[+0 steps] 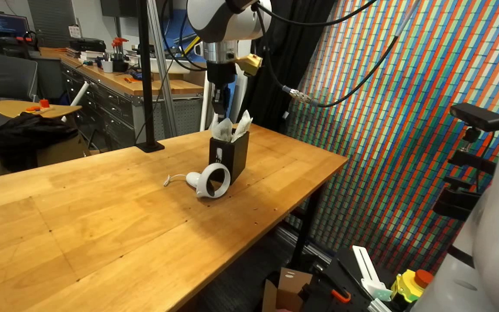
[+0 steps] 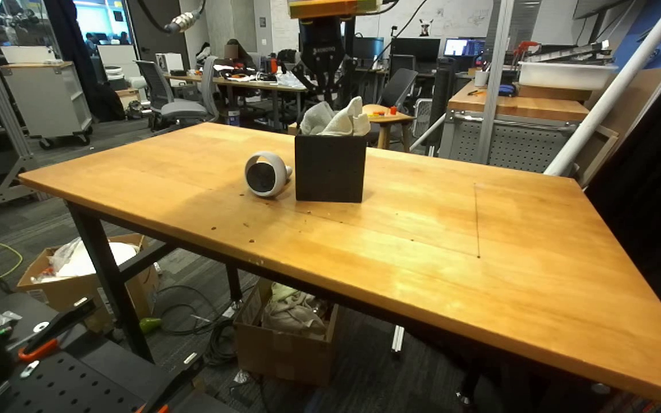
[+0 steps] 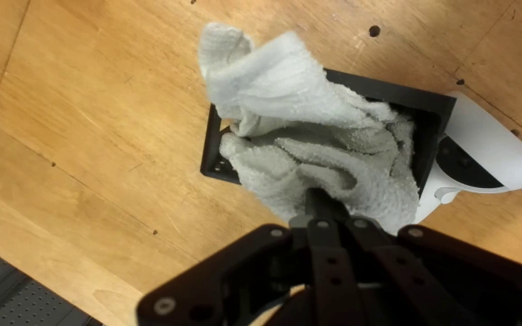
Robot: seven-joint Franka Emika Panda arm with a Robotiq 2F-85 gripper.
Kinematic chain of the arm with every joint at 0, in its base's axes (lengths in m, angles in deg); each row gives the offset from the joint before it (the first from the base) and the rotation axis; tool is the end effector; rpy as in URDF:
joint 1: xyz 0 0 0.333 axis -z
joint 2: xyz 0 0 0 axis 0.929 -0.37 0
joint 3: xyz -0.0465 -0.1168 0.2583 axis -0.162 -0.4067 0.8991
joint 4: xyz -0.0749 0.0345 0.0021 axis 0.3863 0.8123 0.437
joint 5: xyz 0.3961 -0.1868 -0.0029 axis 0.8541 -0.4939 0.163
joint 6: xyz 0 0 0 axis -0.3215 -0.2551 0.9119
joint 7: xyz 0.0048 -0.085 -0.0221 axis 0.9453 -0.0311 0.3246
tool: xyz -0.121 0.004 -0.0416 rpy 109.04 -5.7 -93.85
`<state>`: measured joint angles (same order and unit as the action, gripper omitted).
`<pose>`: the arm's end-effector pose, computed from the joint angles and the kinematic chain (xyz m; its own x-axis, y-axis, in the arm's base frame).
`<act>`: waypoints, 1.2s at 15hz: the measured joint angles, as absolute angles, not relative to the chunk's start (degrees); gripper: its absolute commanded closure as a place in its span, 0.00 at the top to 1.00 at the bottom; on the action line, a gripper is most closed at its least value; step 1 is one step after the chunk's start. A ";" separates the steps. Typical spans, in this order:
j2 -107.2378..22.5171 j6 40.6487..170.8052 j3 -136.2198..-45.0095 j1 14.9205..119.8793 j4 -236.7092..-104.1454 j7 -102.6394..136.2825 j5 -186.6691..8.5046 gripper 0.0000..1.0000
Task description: Put the white towel in the black basket.
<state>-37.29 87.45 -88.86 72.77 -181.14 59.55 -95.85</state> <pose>0.6494 -0.0882 0.3709 0.8132 0.5765 -0.0795 0.5817 -0.8010 0.1418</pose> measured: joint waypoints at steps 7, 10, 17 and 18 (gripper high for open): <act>-37.16 88.55 -89.20 75.21 -185.87 59.55 -92.02 0.00; -37.31 89.52 -89.32 76.04 -187.58 59.56 -90.86 0.00; -40.02 91.46 -89.32 76.81 -188.93 59.98 -87.86 0.00; -40.70 91.93 -89.32 76.85 -189.01 60.16 -87.45 0.00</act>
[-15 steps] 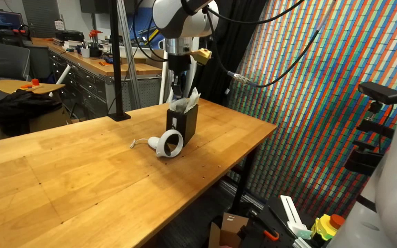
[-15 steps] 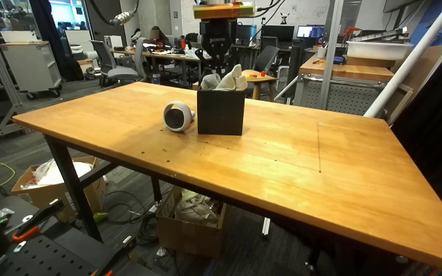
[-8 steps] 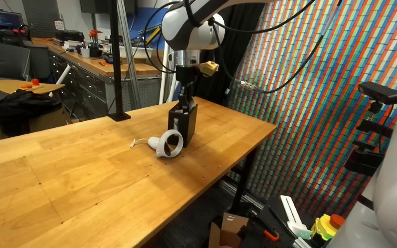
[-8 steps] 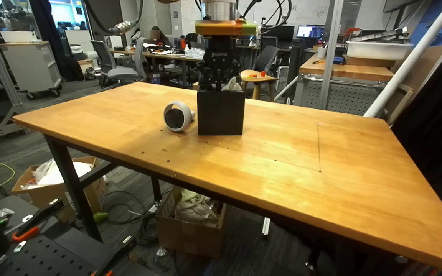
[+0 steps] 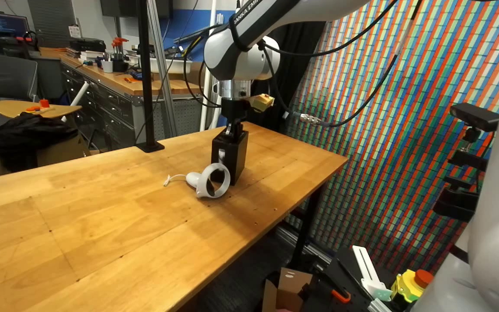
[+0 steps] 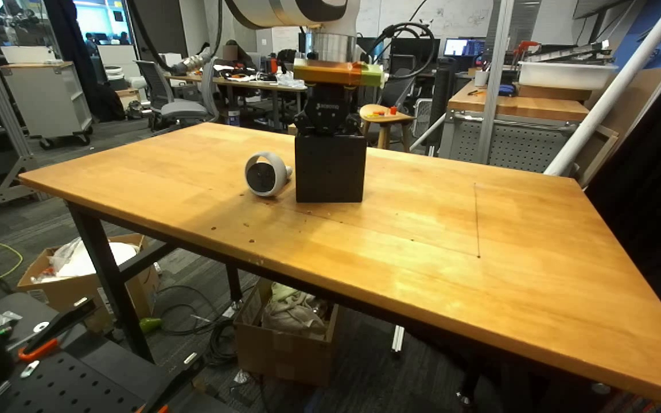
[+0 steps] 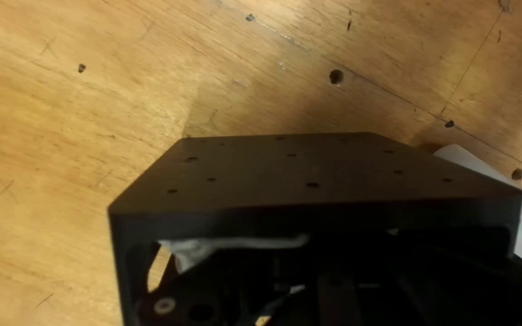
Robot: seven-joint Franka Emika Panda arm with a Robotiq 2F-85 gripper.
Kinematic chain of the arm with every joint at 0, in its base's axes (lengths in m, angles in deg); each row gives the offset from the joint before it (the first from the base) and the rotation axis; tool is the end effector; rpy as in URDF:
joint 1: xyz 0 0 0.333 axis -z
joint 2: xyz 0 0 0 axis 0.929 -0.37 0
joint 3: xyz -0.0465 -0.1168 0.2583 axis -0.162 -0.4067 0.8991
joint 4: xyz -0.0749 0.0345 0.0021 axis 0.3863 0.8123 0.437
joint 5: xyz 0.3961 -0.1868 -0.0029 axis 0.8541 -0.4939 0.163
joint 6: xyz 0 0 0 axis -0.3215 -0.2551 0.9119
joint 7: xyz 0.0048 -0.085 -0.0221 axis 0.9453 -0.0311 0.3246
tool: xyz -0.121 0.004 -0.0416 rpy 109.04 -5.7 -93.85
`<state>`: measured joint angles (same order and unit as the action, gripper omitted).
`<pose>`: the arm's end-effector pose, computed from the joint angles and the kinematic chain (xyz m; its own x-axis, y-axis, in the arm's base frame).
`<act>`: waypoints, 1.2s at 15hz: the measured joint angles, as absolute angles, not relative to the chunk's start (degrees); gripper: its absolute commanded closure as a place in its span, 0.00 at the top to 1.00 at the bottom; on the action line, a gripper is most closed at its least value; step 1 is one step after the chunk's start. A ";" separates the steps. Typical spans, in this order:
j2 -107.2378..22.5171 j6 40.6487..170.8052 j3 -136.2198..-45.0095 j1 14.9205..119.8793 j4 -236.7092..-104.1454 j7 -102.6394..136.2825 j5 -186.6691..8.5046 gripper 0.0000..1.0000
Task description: Put the white towel in the black basket.
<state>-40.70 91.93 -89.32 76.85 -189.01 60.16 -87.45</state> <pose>0.6142 -0.1232 0.2701 0.8767 0.4731 -0.0870 0.4723 -0.8809 -0.0312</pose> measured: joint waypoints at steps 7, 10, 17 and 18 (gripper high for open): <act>-43.09 93.12 -89.10 77.89 -188.87 63.96 -83.16 0.00; -43.16 93.13 -89.06 78.16 -188.90 64.86 -82.06 0.00; -40.80 93.12 -88.89 77.70 -190.48 64.77 -82.61 0.00; -39.78 93.12 -88.88 77.47 -191.04 64.64 -82.82 0.00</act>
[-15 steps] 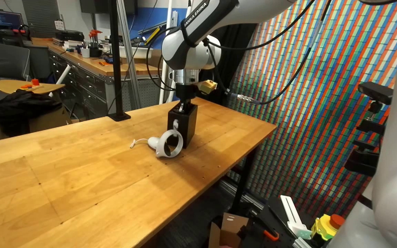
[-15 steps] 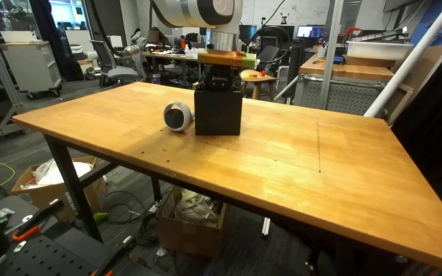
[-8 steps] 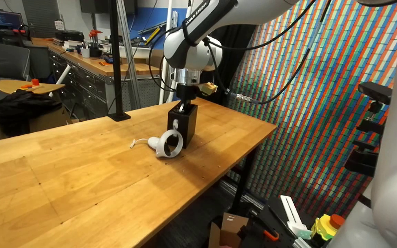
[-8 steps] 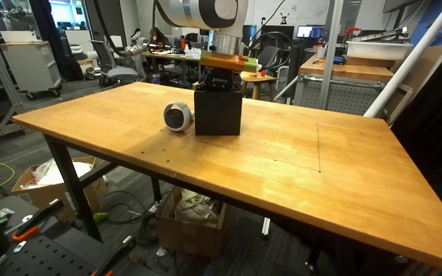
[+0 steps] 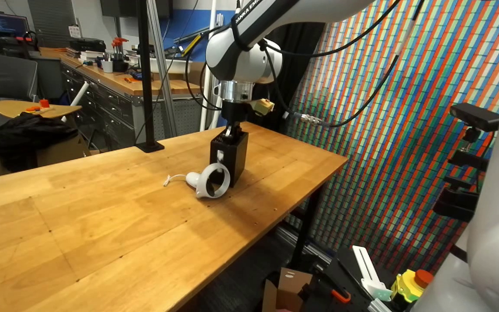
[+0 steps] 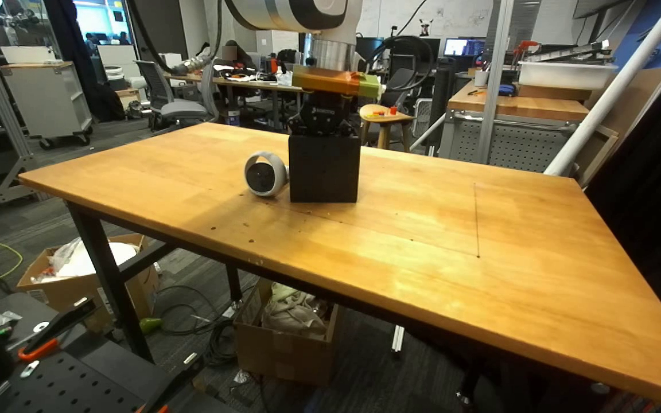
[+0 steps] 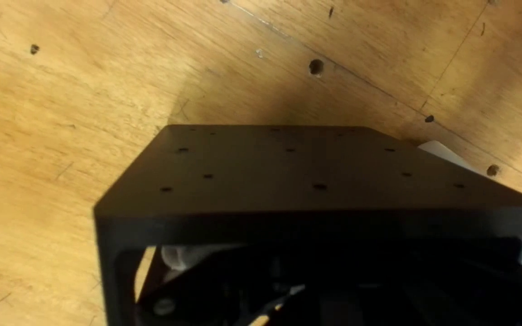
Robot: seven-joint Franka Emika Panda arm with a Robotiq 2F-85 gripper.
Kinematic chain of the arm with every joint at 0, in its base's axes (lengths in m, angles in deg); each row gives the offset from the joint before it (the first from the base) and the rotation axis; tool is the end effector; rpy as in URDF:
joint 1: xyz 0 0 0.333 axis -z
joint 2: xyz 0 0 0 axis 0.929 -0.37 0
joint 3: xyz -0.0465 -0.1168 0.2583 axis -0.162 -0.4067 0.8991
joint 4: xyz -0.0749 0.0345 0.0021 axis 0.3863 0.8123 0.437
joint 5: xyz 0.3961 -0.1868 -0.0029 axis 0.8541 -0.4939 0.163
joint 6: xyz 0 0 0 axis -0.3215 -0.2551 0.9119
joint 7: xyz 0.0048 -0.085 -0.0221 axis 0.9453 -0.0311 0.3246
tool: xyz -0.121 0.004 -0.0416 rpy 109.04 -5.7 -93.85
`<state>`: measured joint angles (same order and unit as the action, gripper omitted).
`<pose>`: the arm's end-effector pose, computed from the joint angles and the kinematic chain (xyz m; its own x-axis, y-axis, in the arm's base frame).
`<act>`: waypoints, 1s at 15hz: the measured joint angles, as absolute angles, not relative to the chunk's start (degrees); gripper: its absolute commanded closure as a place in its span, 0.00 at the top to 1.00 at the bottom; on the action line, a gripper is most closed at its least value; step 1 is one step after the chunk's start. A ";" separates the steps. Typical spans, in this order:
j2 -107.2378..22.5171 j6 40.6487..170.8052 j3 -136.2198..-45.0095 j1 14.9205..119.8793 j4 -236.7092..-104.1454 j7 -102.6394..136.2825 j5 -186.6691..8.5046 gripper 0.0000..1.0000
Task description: Put the white towel in the black basket.
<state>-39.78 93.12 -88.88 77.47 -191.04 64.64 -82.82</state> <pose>0.6073 -0.1188 0.2649 0.8650 0.5004 -0.0373 0.4961 -0.8640 -0.0862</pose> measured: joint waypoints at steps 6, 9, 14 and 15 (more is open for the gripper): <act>-31.63 93.05 -88.88 75.83 -194.42 62.07 -85.90 0.00; -27.33 93.03 -88.89 75.48 -195.78 60.64 -87.77 0.00; -21.06 93.02 -89.09 75.34 -198.31 59.22 -89.16 0.00; -20.03 93.02 -89.20 75.33 -198.97 58.98 -89.25 0.00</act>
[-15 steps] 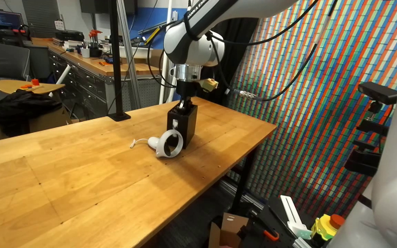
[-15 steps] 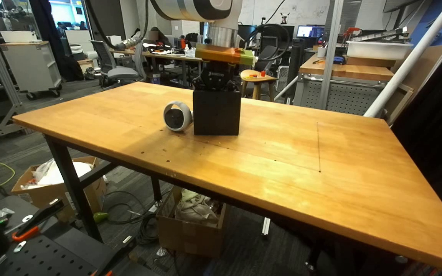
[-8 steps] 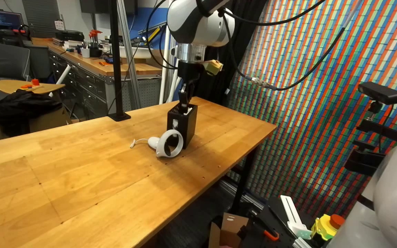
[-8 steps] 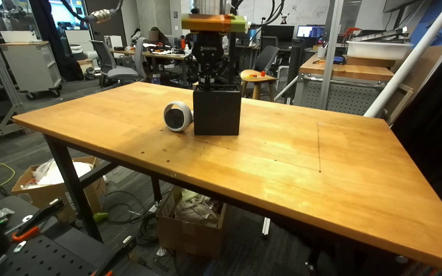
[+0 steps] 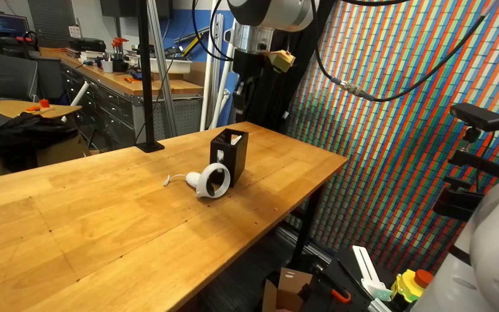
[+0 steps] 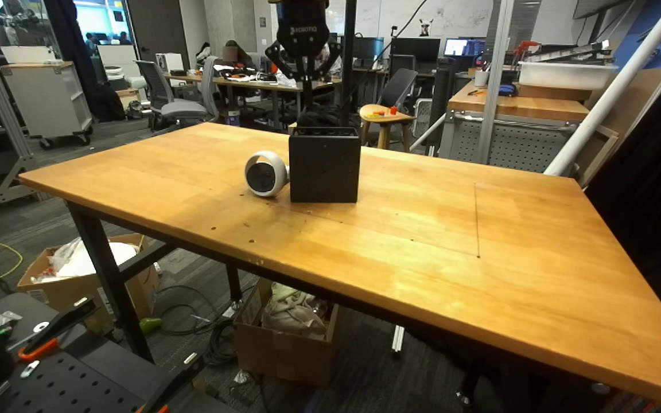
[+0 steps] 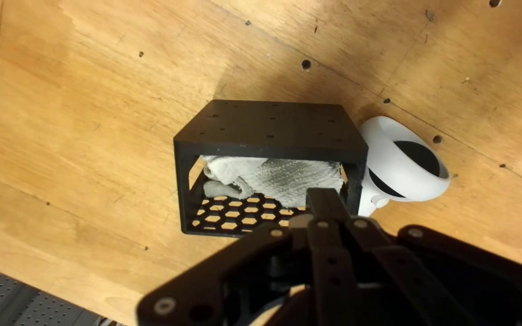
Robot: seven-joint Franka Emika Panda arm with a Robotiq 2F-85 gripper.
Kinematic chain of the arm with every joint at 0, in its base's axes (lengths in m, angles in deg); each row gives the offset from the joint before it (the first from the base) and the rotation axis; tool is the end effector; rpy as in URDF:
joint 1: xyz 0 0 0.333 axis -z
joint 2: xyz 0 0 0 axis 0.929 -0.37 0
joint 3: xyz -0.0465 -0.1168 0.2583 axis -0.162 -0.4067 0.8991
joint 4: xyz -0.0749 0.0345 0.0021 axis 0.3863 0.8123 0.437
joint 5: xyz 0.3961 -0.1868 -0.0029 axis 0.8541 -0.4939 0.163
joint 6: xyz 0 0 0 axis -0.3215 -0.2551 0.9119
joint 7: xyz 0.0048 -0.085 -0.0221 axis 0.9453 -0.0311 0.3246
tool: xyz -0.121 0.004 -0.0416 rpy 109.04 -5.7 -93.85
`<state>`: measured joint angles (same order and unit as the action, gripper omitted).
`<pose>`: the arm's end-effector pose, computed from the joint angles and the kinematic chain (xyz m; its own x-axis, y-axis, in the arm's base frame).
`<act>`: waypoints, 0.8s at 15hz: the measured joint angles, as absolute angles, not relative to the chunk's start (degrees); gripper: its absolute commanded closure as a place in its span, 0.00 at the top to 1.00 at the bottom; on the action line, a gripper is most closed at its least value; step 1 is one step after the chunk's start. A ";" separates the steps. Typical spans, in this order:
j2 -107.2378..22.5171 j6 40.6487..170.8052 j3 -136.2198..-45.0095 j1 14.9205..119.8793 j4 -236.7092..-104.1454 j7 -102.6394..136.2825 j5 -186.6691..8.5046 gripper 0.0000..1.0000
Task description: Put the white towel in the black basket.
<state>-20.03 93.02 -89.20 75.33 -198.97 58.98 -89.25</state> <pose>0.5707 -0.1000 0.4028 0.8672 0.4936 0.0662 0.4857 -0.8676 0.1067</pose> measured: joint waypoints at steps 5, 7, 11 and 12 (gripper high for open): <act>-15.64 93.08 -90.00 75.32 -202.92 58.16 -89.25 0.39; -14.39 93.03 -90.30 75.30 -204.27 57.98 -89.25 0.28; -14.94 93.02 -90.46 75.06 -204.33 57.98 -89.25 0.38; -15.01 93.02 -90.47 75.03 -204.33 57.98 -89.25 0.39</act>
<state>-15.01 93.02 -90.47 75.03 -204.33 57.98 -89.25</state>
